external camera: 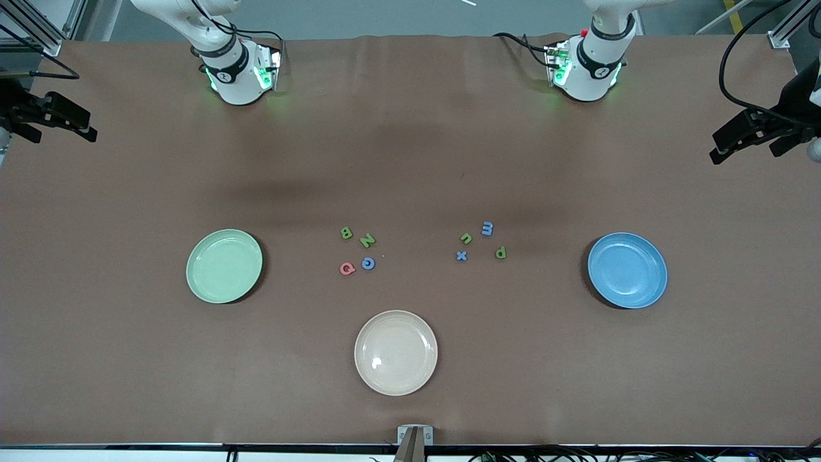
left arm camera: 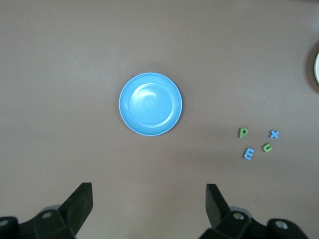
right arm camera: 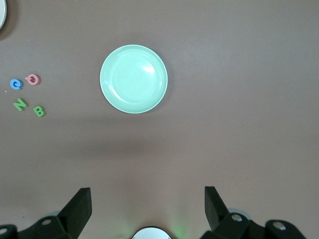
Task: Sort upper and lower case letters into plates
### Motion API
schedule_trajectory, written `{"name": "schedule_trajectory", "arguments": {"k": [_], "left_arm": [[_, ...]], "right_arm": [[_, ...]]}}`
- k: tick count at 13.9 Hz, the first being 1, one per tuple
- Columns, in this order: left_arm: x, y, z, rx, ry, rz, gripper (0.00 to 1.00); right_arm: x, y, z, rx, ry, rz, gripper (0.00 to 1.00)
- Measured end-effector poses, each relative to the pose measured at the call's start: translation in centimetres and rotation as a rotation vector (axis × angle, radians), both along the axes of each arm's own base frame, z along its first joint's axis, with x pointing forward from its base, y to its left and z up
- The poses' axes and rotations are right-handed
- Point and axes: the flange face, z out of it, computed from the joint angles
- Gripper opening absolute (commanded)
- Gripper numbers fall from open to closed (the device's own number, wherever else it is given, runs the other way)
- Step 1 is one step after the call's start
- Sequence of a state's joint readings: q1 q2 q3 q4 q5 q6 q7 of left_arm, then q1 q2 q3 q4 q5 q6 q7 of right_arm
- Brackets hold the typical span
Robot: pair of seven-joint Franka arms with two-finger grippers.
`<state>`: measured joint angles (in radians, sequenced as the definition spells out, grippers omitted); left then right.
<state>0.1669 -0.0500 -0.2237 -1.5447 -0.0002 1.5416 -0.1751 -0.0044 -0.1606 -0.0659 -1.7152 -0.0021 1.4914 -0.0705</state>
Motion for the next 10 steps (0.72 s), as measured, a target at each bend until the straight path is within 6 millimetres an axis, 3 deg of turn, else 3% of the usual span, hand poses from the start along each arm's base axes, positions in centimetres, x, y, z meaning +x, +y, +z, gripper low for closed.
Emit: {"name": "schedule_trajectory", "arguments": {"k": [6,8,10], "left_arm": [[1.0,-0.4,-1.5,-0.005,0.022,-0.017,1.0],[2.6,-0.4,-3.2,-0.014,0.008,-0.013,1.0],[4.6,-1.9,-6.1,-0.029,-0.005,0.001,1.0]], "right_arm": [[0.0,0.0,0.0,0.0,0.0,-0.001,1.0],[0.0,0.1,0.0,0.006,0.0,-0.001,1.0],[0.0,0.1,0.0,0.011,-0.001,-0.001,1.0]]}}
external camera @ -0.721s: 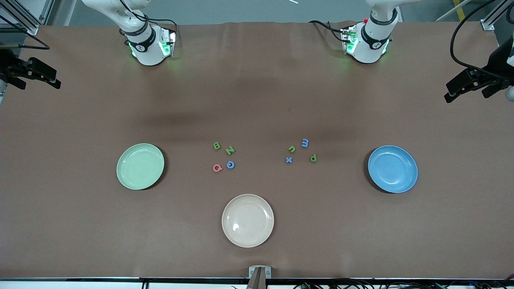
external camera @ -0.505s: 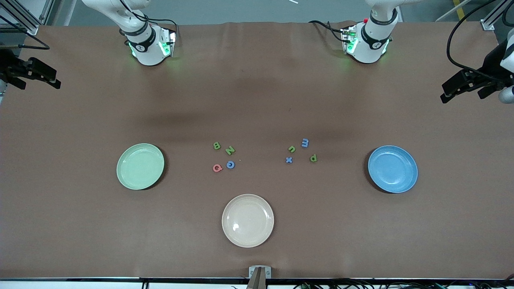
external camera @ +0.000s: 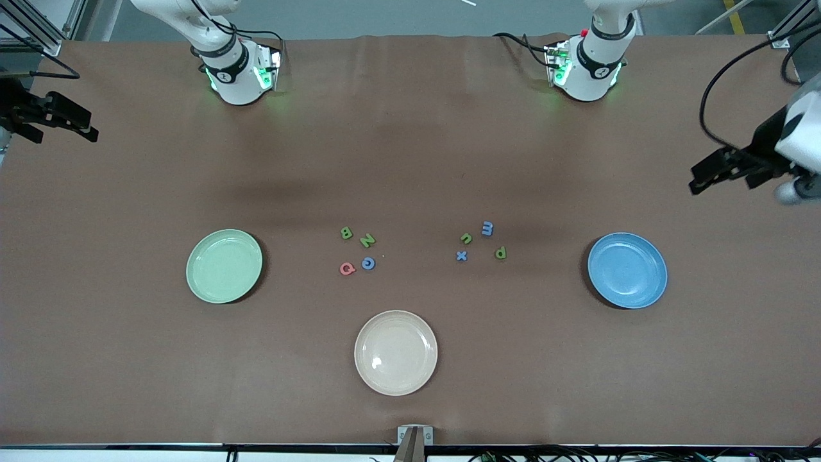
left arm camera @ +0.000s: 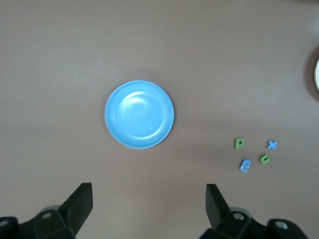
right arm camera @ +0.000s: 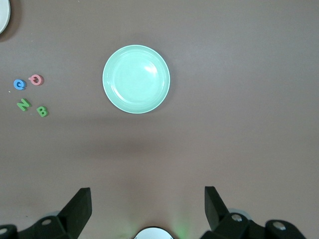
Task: Sort upper and lower case letters into plates
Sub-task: 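Move the left gripper past the blue plate toward the letters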
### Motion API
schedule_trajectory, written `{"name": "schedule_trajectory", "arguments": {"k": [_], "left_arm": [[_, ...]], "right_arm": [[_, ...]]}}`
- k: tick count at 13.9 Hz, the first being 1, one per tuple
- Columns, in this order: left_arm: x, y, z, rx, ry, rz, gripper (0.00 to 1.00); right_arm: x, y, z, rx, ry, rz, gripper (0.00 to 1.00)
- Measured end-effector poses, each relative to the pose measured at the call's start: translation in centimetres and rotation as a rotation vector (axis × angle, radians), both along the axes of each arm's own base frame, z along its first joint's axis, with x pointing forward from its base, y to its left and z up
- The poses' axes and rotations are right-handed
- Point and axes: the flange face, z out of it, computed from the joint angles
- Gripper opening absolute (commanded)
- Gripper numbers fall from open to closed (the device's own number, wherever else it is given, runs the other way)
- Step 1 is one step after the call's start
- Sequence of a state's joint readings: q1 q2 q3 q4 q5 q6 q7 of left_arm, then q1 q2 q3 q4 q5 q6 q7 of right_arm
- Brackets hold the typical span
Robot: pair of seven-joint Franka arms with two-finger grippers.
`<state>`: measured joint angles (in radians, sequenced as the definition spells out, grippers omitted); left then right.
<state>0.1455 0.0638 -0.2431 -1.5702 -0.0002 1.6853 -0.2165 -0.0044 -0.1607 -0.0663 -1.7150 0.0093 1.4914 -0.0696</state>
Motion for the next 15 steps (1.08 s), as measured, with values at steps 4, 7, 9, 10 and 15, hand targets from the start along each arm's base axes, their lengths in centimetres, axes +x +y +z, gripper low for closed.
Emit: {"name": "schedule_trajectory", "arguments": {"k": [4,7,9,10,15], "left_arm": [[2.4,-4.1,-8.5,-0.034,-0.07,-0.005,1.0],[2.6,-7.3,-12.4,-0.048,-0.026,0.003,1.0],[2.4,-9.9,-14.6,-0.02,0.0,-0.015,1.0],[2.3,-11.1,-15.8,-0.005,0.015,-0.014,0.99],[1.5,-17.7,-23.8,0.001,0.073,0.028,0.96]], "right_arm": [[0.0,-0.1,0.7,0.002,-0.015,-0.002,1.0],[0.1,-0.2,1.3,0.002,-0.031,-0.006,1.0],[0.9,-0.8,0.4,0.001,-0.02,-0.02,1.0],[1.6,-1.3,-0.5,0.0,-0.013,-0.03,1.0],[6.1,-3.0,-6.3,-0.007,0.021,-0.056,1.0]]}}
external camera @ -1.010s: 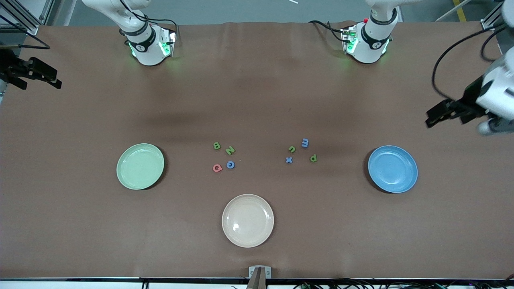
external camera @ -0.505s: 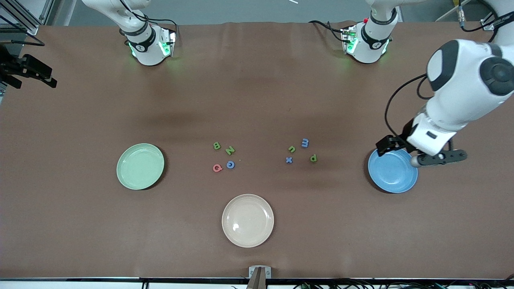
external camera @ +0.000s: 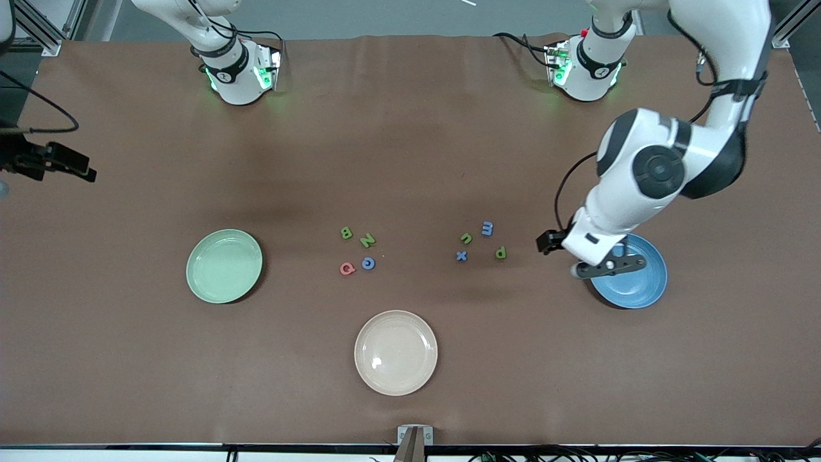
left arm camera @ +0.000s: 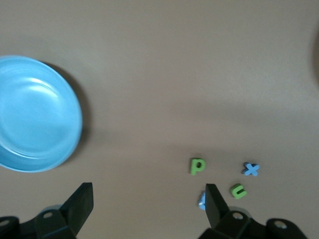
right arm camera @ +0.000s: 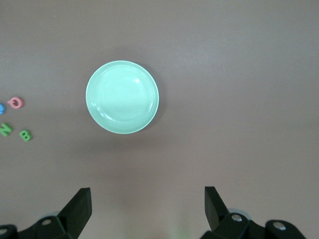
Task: Sort upper and lower case letters into plates
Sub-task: 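Move the left gripper past the blue plate toward the letters, then grasp the green p with the left gripper while the right gripper reaches out, then carry the p to the blue plate while the right gripper reaches the Q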
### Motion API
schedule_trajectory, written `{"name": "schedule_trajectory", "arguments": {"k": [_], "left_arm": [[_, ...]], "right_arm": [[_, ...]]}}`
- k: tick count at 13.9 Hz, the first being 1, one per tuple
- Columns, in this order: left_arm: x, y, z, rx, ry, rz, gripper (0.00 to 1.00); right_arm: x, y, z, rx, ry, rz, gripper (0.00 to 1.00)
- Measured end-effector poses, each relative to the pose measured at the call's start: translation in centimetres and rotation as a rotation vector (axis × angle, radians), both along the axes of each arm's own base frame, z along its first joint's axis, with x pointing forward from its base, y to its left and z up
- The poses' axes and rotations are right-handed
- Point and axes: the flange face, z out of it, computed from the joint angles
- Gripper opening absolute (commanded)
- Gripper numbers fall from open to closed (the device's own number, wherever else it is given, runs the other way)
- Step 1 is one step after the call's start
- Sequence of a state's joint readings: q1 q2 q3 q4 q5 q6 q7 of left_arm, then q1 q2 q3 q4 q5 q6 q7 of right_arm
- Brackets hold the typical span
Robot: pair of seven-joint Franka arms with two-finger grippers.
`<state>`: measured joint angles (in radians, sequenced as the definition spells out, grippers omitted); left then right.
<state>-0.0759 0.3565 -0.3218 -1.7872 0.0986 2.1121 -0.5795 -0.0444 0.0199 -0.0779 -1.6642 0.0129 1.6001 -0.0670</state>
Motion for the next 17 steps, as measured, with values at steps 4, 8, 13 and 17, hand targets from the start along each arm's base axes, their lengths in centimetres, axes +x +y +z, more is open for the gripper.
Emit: {"name": "schedule_trajectory", "arguments": {"k": [4,8,13,17], "left_arm": [[-1.9,-5.3,-7.4,0.094,-0.02,0.052,0.88],[-2.9,-6.0,-12.6,0.051,-0.045,0.087,0.76],[-4.1,-6.0,-16.5,0.016,-0.034,0.094,0.64],[-4.1,-6.2,-18.4,-0.016,-0.042,0.096,0.57]], "right_arm": [[2.4,0.1,-4.6,0.009,0.047,0.001,1.0],[3.3,1.0,-5.5,0.071,0.024,-0.018,1.0],[4.3,8.8,-7.6,0.038,0.046,-0.268,1.0],[5.7,17.9,-12.8,-0.052,0.033,-0.421,1.0]]}}
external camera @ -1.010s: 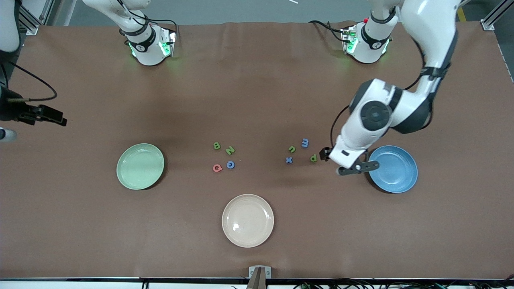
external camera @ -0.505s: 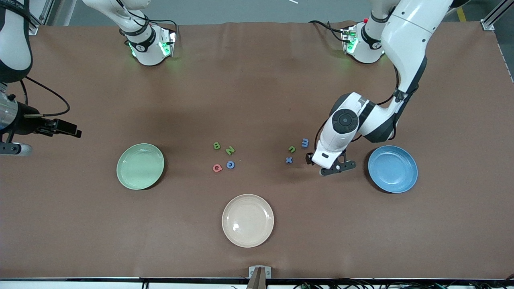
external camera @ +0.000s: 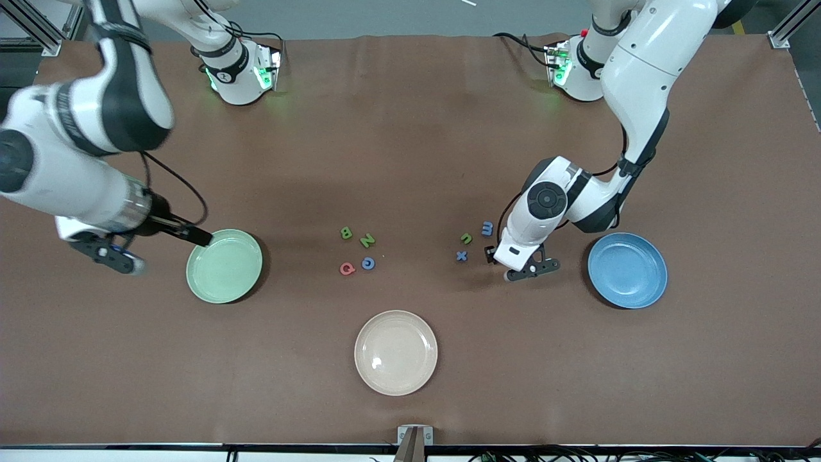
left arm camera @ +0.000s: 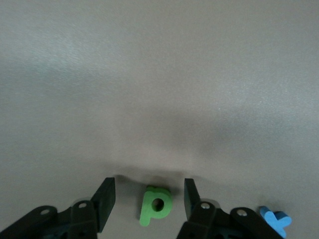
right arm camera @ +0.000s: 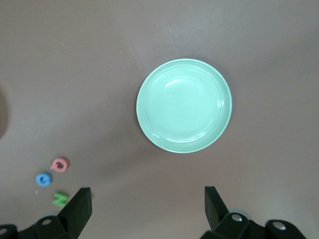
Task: Sort upper and lower case letters into plates
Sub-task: 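Carry the p to the blue plate while the right gripper reaches the Q, then release the p onto the blue plate while the right gripper grasps the Q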
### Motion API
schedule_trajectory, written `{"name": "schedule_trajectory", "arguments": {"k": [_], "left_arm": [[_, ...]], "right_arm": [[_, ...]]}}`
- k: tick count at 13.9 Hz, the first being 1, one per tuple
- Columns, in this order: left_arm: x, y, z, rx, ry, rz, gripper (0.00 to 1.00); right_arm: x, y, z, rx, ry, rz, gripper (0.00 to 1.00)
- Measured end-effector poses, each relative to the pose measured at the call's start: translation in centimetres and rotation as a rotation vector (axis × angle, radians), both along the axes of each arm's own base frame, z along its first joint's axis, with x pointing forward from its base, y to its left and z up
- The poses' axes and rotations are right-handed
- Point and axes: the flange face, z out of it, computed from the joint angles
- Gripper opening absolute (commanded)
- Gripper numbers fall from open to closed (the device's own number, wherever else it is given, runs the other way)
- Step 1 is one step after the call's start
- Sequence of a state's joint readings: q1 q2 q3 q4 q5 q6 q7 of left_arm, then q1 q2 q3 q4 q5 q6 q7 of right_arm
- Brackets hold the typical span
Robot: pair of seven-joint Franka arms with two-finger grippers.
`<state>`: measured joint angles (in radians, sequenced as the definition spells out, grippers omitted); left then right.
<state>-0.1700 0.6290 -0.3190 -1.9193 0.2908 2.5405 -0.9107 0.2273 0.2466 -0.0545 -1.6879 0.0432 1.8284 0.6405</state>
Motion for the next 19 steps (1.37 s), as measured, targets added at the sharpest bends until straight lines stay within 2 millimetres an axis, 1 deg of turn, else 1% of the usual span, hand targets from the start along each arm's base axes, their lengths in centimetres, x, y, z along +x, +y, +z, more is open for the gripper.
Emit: {"name": "schedule_trajectory", "arguments": {"k": [1,2,4,5,7,9,10,11,12,13,14,15,16,17,18,19], "left_arm": [[-0.1,0.0,-0.4,-0.002,0.004,0.0,0.49],[-0.1,0.1,-0.6,-0.001,0.005,0.001,0.39],[0.0,0.1,-0.5,-0.002,0.003,0.001,0.14],[0.0,0.0,-0.3,-0.003,0.001,0.0,0.02],[0.0,0.0,-0.1,-0.003,-0.001,-0.001,0.0],[0.2,0.4,0.0,0.0,0.0,0.005,0.0],[0.5,1.0,0.2,0.007,0.003,0.007,0.0],[1.2,2.2,1.0,0.022,0.004,0.006,0.0],[2.2,4.2,2.4,0.038,0.0,0.0,0.0],[3.5,7.0,4.1,0.054,-0.008,-0.004,0.0],[4.6,10.3,5.7,0.071,-0.011,0.0,0.01],[5.5,13.7,6.9,0.084,-0.012,0.011,0.02],[6.1,16.9,7.5,0.091,-0.01,0.027,0.03],[6.5,20.1,7.4,0.095,-0.005,0.048,0.11],[6.8,23.1,6.9,0.103,0.004,0.066,0.28],[6.8,25.9,6.1,0.119,0.015,0.079,0.51]], "right_arm": [[0.3,1.2,-1.4,-0.017,-0.001,-0.033,1.0],[0.7,2.2,-2.7,-0.025,-0.008,-0.077,1.0],[1.2,4.8,-5.1,-0.033,-0.03,-0.165,1.0],[1.4,6.7,-6.5,-0.035,-0.045,-0.201,1.0],[1.3,10.4,-9.5,-0.036,-0.069,-0.26,1.0],[1.1,13.3,-12.6,-0.035,-0.087,-0.318,1.0],[0.9,14.6,-14.1,-0.034,-0.095,-0.342,1.0],[0.7,15.7,-15.4,-0.032,-0.103,-0.368,1.0],[0.5,16.8,-16.8,-0.028,-0.114,-0.395,1.0],[0.3,17.8,-18.2,-0.026,-0.121,-0.417,1.0],[0.0,18.5,-19.5,-0.026,-0.124,-0.434,1.0],[-0.2,19.2,-20.8,-0.026,-0.126,-0.447,1.0],[-0.5,19.9,-21.7,-0.027,-0.127,-0.458,1.0],[-0.9,20.6,-22.4,-0.028,-0.126,-0.465,0.99],[-1.2,21.1,-22.8,-0.03,-0.124,-0.469,0.99],[-1.4,21.5,-23.1,-0.032,-0.123,-0.47,0.96]]}}
